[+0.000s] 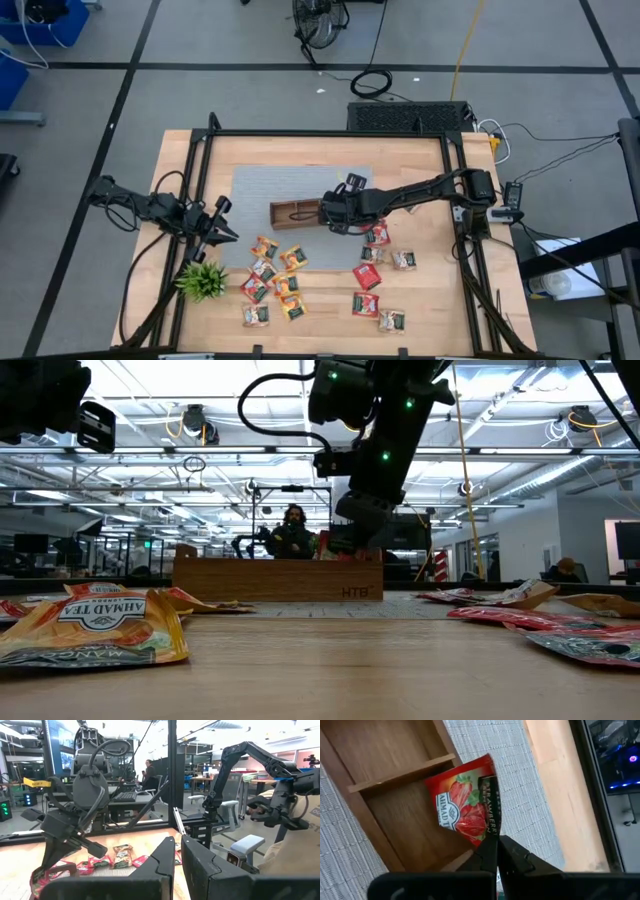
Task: Pick & Place Tea
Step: Put the red tea bag into the wooden organizer
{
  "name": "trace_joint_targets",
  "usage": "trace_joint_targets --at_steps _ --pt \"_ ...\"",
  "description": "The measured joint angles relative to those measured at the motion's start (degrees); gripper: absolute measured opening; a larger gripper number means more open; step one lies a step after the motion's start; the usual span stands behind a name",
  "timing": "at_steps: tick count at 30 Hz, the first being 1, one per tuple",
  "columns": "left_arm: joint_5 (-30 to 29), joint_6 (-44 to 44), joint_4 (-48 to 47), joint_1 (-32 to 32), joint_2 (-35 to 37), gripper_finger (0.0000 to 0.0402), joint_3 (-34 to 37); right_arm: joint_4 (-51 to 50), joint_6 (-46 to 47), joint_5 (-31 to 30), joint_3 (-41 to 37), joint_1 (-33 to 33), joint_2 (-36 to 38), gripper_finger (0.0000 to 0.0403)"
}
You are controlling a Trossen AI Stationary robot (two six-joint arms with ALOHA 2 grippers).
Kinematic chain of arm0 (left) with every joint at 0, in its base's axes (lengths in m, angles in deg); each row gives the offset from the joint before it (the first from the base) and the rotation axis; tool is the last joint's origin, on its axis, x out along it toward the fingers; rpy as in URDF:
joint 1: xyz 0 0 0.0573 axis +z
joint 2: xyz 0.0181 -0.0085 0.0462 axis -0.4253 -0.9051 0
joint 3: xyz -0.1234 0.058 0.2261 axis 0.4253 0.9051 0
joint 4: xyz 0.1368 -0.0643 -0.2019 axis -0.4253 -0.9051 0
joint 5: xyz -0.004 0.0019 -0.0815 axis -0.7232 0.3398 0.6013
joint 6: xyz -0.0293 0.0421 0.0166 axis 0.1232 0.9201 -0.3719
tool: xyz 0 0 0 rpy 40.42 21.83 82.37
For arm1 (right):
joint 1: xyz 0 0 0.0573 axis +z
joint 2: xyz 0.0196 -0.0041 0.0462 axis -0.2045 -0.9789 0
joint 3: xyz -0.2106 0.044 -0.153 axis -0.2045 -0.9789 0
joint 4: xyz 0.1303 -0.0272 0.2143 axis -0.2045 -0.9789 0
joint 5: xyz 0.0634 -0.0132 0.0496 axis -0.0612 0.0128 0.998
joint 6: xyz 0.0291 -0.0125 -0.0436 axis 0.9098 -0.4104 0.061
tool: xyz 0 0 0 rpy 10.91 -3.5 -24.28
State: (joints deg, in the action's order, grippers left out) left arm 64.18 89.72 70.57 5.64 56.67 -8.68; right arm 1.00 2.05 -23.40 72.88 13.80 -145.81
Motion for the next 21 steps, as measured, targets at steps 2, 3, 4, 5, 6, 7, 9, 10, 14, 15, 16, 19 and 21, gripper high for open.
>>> trace_joint_targets --at_steps 2,3,4,5,6,7,9,10,14,15,16,19,21 --pt "0.00 0.00 0.00 -0.01 0.01 0.0035 0.00 0.32 -1.18 0.20 0.00 0.00 0.00 0.0000" --pt "0.00 0.00 0.00 -0.02 0.01 0.0035 0.00 0.61 -1.79 0.56 0.00 0.00 0.00 0.0000" --pt "0.00 0.00 0.00 -0.02 0.01 0.0035 0.00 0.95 -2.58 1.43 0.00 0.00 0.00 0.0000" --pt "0.00 0.00 0.00 -0.02 0.01 0.0035 0.00 1.38 -2.84 2.17 0.00 0.00 0.00 0.0000" --pt "0.00 0.00 0.00 -0.02 0.01 0.0035 0.00 1.83 -3.08 3.03 0.00 0.00 0.00 0.0000" --pt "0.00 0.00 0.00 -0.02 0.01 0.0035 0.00 2.07 -3.40 3.35 0.00 0.00 0.00 0.0000" --pt "0.00 0.00 0.00 -0.02 0.01 0.0035 0.00 2.23 -3.96 3.42 0.00 0.00 0.00 0.0000" --pt "0.00 0.00 0.00 0.00 0.01 0.0035 0.00 2.24 -4.11 3.41 0.00 0.00 0.00 0.0000" --pt "0.00 0.00 0.00 -0.02 0.01 0.0035 0.00 2.33 -4.03 2.65 0.00 -0.07 0.00 0.0000" --pt "0.00 0.00 -0.02 -0.02 0.01 0.0035 0.00 2.31 -4.08 2.66 0.00 -0.07 0.00 0.0002" --pt "0.00 0.00 0.00 -0.01 0.01 0.0035 0.00 2.34 -4.21 2.74 0.00 -0.07 0.00 0.0006" --pt "0.00 0.00 -0.01 -0.02 0.01 0.0035 0.00 2.34 -4.54 2.89 0.00 -0.09 0.00 0.0032" --pt "0.00 0.00 0.00 -0.02 0.01 0.0035 0.00 2.36 -4.52 2.89 0.00 -0.13 0.00 0.0057"
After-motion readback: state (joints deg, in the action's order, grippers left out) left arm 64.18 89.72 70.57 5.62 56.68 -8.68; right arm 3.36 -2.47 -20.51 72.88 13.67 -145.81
